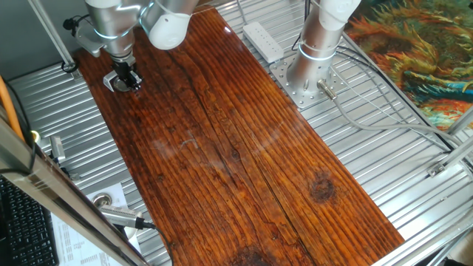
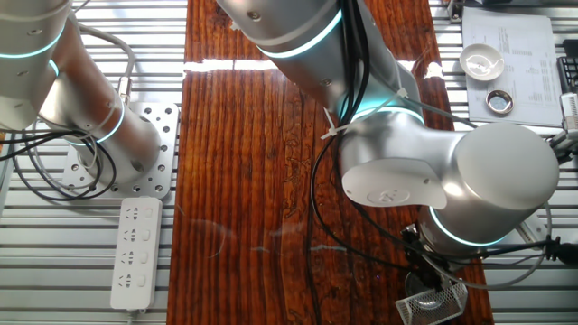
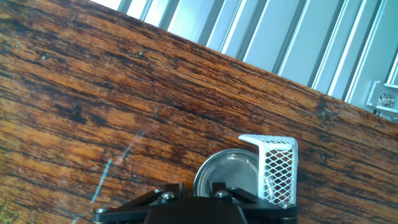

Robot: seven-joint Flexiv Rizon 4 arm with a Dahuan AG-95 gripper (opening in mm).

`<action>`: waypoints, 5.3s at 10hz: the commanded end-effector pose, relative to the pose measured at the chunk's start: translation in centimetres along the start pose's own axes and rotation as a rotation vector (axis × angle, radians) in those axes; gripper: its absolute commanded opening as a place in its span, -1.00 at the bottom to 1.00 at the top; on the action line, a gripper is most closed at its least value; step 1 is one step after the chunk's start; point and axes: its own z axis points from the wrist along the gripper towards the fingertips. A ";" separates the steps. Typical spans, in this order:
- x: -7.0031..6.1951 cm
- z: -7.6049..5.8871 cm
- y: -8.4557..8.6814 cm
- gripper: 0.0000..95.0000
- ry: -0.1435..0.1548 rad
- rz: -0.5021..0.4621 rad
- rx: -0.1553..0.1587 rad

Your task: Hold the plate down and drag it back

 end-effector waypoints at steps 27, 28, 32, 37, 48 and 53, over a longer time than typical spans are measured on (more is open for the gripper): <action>-0.3 -0.1 0.8 -1.00 -0.013 0.024 -0.052; -0.4 -0.1 0.8 -1.00 -0.013 0.022 -0.053; -0.4 -0.1 1.0 -1.00 -0.011 0.020 -0.047; -0.6 -0.1 1.4 -1.00 -0.007 0.015 -0.037; -1.1 -0.3 1.6 -1.00 0.000 0.017 -0.063; -1.2 -0.4 1.6 -1.00 -0.004 0.017 -0.066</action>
